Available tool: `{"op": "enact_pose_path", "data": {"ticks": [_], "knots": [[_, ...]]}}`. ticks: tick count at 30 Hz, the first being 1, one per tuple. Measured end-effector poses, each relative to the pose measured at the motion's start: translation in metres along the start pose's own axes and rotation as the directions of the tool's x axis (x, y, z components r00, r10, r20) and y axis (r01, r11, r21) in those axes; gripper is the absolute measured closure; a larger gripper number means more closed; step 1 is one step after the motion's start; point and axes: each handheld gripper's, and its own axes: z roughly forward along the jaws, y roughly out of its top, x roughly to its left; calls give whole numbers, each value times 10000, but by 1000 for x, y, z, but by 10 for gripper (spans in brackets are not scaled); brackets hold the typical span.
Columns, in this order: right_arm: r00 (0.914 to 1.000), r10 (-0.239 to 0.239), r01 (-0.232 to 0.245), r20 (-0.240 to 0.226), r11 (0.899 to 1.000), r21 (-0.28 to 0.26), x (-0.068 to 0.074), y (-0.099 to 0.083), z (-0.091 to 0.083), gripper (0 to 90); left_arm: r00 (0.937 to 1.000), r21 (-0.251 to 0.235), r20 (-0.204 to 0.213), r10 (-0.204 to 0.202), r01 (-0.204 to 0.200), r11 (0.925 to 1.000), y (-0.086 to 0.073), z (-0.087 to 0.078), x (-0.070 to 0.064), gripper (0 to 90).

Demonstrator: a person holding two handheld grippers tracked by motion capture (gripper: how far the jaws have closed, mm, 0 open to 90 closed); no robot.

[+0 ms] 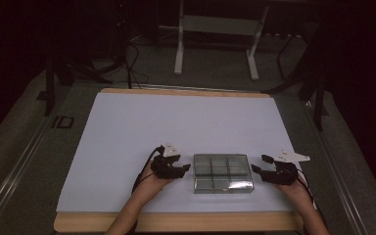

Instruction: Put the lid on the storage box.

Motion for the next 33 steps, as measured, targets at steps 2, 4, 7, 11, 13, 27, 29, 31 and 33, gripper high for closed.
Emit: {"op": "enact_pose_path", "data": {"ticks": [2, 4, 7, 11, 13, 27, 29, 31, 33], "knots": [[10000, -30, 30, -43, 10000, 8, 0, -1, 0, 228, 9999, -42, -52, -103, 103, 9999, 0, -1, 2, 350], [9999, -35, 35, -128, 10000, -13, 0, -1, 0, 183, 10000, -36, 64, -59, 59, 10000, -1, -3, 4, 215], [9998, 71, -73, -179, 9999, -116, -1, -1, 0, 144, 9998, -173, 54, -181, 182, 9997, -1, -6, 7, 148], [9998, 168, -169, -57, 9996, -243, -3, -2, -1, 139, 9997, -318, 23, -250, 251, 9992, -3, -7, 11, 51], [9999, 116, -112, 124, 9995, -292, -3, -2, -1, 133, 9997, -386, -227, -40, 31, 9992, -5, -8, 11, 25], [9998, 92, -84, 182, 9990, -447, -7, -4, -4, 127, 10000, -955, -82, 47, -54, 9954, -12, -13, 11, 25], [9998, 16, -9, 209, 9993, -366, -6, -4, -4, 131, 10000, -967, -35, 29, -32, 9953, -12, -13, 10, 25], [9998, -42, 48, 185, 9994, -334, -6, -4, -4, 131, 10000, -1002, -12, 57, -57, 9950, -13, -14, 9, 25], [9998, -19, 25, 182, 9995, -313, -5, -5, -5, 131, 9999, -1030, -97, 104, -114, 9946, -14, -15, 9, 25]]}}
